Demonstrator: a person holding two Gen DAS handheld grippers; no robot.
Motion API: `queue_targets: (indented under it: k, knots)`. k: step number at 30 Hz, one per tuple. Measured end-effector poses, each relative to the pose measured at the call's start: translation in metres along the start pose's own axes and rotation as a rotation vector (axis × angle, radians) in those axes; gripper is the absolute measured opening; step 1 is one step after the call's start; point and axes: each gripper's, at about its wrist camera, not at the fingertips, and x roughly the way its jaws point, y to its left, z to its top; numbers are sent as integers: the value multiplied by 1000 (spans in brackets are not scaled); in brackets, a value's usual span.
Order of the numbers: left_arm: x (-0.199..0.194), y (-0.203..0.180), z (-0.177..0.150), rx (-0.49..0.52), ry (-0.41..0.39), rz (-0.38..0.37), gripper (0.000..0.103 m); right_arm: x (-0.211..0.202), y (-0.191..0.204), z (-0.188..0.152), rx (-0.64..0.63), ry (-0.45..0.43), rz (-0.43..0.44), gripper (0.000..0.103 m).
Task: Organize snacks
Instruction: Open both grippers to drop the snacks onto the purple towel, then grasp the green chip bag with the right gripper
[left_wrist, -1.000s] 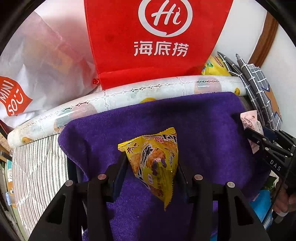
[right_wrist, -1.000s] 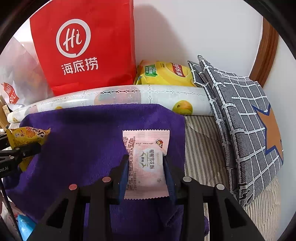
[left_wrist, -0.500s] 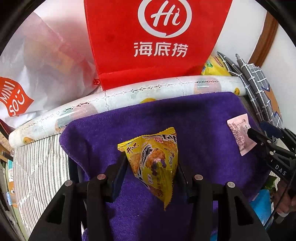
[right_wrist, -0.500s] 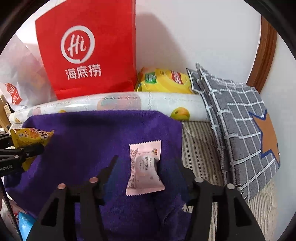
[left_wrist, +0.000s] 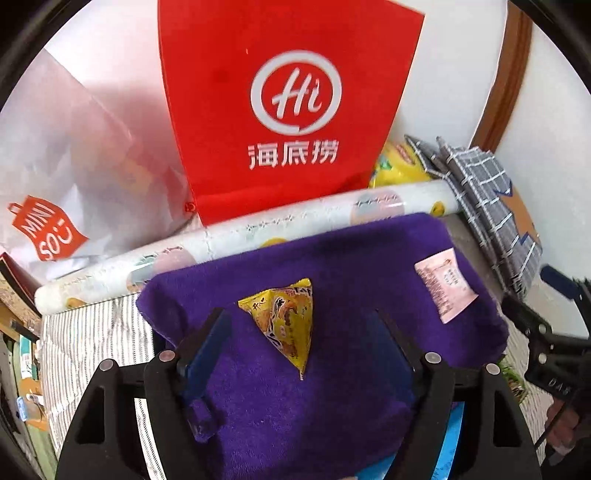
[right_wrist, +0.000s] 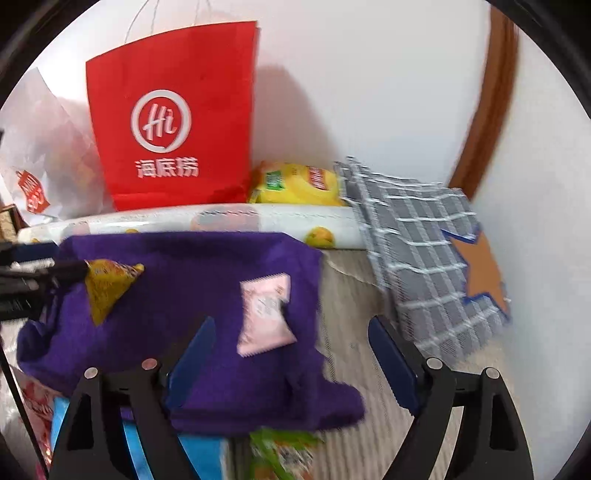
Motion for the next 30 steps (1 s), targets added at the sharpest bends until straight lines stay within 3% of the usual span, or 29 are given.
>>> queue_targets:
  k: [2,4,10,13,21,26,30]
  knots:
    - [-7,-1,0,-6,-9,-11,78,-9,-2,-6,-17,13,-71,84]
    - [-18,-1,-2,-20,-47,-29,78,-19,-4,-13,-45,-8,-85,84]
    - [-45,-4,-5,-46,-116,-89,78,-45,-35,-37,67,-49,84,84]
    - [-59,-5,-7,-59,-127,-120,78,-54,-49,-47,124,-58,127,84]
    - [-83,-21,-22,26,-141,-30,78,-58,-83,-75,194,-24,68,84]
    - [-88,-14,-44,16,-120,-6,78,-42,-80,-100,219,24,186,60]
    - [-91,-2,-61,-9,-91,38,78,-22,-64,-106,212,77,273,56]
